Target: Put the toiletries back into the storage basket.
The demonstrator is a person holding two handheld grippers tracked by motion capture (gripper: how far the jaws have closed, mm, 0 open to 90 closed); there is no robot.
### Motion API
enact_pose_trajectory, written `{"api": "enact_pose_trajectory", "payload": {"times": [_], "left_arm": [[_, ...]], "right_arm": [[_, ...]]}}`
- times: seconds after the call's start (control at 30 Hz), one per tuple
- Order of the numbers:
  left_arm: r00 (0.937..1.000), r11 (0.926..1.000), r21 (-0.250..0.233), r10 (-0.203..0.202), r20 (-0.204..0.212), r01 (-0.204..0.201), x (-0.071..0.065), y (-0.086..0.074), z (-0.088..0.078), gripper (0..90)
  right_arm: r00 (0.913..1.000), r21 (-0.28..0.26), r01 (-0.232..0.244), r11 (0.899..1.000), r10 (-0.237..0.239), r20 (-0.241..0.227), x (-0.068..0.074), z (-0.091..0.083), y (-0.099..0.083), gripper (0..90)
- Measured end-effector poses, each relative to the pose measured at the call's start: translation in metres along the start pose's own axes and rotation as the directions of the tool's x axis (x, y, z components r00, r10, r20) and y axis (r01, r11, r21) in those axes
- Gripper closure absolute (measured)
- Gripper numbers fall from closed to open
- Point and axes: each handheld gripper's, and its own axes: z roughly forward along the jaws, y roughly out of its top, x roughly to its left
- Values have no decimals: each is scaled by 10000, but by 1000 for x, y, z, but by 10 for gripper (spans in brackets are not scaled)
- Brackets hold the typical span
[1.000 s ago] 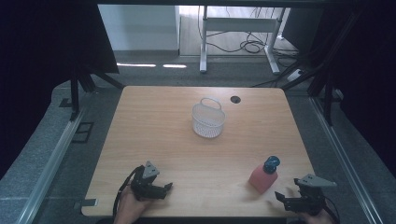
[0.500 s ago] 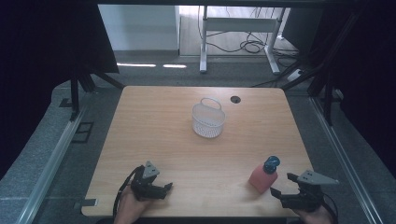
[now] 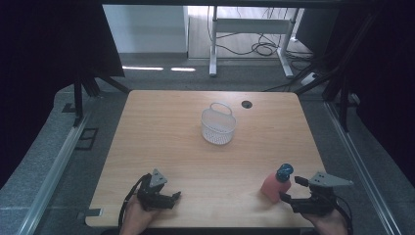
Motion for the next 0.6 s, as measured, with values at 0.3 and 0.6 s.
{"api": "enact_pose_trajectory", "payload": {"times": [0.3, 0.6], "left_arm": [[10000, 10000, -4, -16, -12, 16, 0, 0, 0, 99], [10000, 10000, -2, -18, -16, 18, 0, 0, 0, 100]], "right_arm": [[9998, -138, 113, 9998, -115, -149, 2, 3, 17, 206], [9996, -159, 126, 9998, -130, -251, -1, 7, 31, 328]]}}
